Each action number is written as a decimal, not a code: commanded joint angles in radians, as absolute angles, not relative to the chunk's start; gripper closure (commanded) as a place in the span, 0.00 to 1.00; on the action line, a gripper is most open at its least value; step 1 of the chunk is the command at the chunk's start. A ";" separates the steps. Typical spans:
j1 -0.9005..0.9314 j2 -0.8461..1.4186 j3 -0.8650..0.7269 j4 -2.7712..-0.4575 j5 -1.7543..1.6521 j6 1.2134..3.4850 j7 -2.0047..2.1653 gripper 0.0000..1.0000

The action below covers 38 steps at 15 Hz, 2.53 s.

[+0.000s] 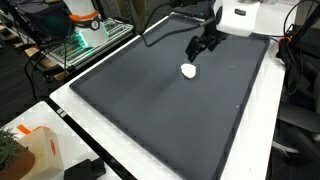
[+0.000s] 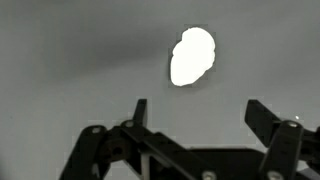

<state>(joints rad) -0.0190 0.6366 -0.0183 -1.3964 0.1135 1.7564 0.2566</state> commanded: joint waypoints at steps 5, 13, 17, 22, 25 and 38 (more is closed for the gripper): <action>-0.105 0.778 -0.032 -1.212 0.259 1.558 0.308 0.00; -0.144 0.876 -0.046 -1.105 0.347 1.571 0.425 0.00; -0.135 0.864 -0.050 -1.129 0.328 1.595 0.419 0.00; -0.157 0.902 -0.053 -1.098 0.362 1.579 0.487 0.00; -0.174 0.928 -0.056 -1.082 0.385 1.576 0.535 0.00; -0.210 1.023 -0.044 -0.975 0.444 1.388 0.595 0.00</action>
<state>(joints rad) -0.1922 0.9799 -0.0540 -1.0388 0.4142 1.4353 0.5709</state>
